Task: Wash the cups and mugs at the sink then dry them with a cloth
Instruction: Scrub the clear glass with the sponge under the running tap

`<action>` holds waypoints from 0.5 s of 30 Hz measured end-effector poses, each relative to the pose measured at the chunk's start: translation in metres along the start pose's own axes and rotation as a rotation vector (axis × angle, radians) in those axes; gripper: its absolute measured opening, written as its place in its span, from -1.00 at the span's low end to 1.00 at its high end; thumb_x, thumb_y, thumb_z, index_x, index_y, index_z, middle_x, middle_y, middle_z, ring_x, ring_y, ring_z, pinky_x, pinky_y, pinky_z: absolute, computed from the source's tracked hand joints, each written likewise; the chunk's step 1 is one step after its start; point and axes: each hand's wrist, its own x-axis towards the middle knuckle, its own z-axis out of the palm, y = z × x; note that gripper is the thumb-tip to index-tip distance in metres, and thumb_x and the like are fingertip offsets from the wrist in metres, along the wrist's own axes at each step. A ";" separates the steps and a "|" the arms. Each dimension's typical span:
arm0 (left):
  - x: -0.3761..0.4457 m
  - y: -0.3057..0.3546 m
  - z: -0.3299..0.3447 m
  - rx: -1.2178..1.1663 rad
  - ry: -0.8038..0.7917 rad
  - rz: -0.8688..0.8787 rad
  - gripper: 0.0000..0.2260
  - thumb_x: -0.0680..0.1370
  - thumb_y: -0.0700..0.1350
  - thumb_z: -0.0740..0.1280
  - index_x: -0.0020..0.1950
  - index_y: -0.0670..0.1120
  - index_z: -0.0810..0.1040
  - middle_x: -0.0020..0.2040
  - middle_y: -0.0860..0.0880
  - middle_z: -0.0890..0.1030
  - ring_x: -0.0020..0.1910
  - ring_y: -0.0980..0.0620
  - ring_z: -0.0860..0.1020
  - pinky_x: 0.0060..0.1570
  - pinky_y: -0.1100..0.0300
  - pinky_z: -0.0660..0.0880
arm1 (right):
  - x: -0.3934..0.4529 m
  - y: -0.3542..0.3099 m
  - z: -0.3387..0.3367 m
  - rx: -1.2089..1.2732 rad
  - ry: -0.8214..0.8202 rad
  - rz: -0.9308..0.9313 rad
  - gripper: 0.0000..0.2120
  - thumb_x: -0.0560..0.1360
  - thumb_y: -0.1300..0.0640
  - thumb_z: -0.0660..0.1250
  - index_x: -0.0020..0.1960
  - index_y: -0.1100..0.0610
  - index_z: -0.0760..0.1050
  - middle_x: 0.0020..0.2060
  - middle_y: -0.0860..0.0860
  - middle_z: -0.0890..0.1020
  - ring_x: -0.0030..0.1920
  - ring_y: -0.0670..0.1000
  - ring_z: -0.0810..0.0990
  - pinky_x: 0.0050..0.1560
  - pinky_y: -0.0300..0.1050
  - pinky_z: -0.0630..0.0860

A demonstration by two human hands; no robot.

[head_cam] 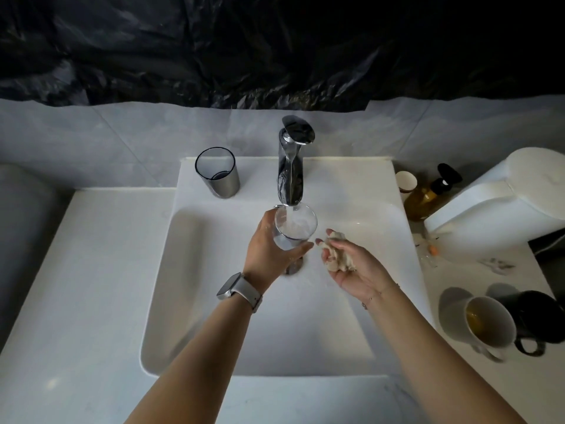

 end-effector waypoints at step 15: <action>-0.022 -0.032 -0.085 -0.021 0.220 -0.109 -0.38 0.28 0.01 0.63 0.23 -0.01 0.40 0.16 0.04 0.56 0.14 0.07 0.52 0.09 0.22 0.43 | 0.028 0.021 0.105 -0.567 -0.066 -0.004 -0.61 0.54 -0.04 0.31 -0.37 0.06 0.27 -0.61 -0.02 0.30 -0.67 -0.09 0.17 -0.66 -0.35 0.10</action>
